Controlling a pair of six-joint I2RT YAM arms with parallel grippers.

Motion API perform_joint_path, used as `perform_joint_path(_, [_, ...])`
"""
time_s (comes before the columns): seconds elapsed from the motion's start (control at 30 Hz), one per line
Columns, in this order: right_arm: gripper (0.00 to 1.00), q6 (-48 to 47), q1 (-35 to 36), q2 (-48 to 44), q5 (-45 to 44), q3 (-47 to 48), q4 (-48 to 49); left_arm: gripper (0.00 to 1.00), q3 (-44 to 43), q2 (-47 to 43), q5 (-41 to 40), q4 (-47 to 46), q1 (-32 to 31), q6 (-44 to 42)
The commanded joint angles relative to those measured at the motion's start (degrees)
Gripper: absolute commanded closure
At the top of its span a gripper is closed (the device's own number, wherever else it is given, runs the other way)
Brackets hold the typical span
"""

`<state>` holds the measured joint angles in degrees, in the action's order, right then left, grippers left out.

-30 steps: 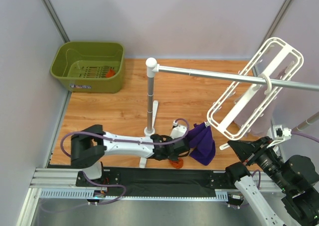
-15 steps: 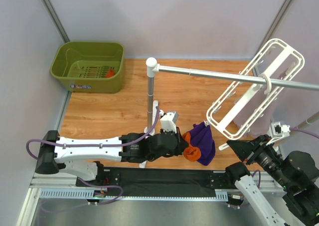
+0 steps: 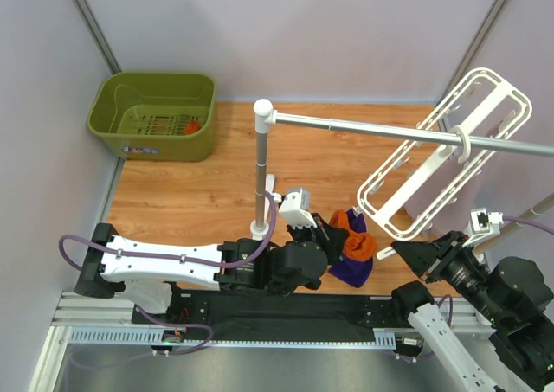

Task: Clip the socks to the hanger
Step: Pick up the sock at the center of the board.

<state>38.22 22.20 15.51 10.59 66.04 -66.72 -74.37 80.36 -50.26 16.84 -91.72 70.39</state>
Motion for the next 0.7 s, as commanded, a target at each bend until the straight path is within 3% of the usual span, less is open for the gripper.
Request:
perform_joint_path(0.0, [1.00, 2.5, 0.1, 1.1, 1.2, -1.0, -7.2, 1.00, -5.4, 2.9, -7.7, 1.4, -0.6, 0.0])
perform_joint_path(0.3, [1.00, 3.2, 0.1, 1.3, 1.5, -1.4, -6.2, 1.00, -15.3, 8.8, -12.0, 12.9, -1.9, 1.2])
perform_joint_path(0.67, [1.00, 3.7, 0.1, 1.2, 0.5, -1.4, -4.7, 1.00, -17.7, 11.2, -12.8, 15.5, -3.0, -0.1])
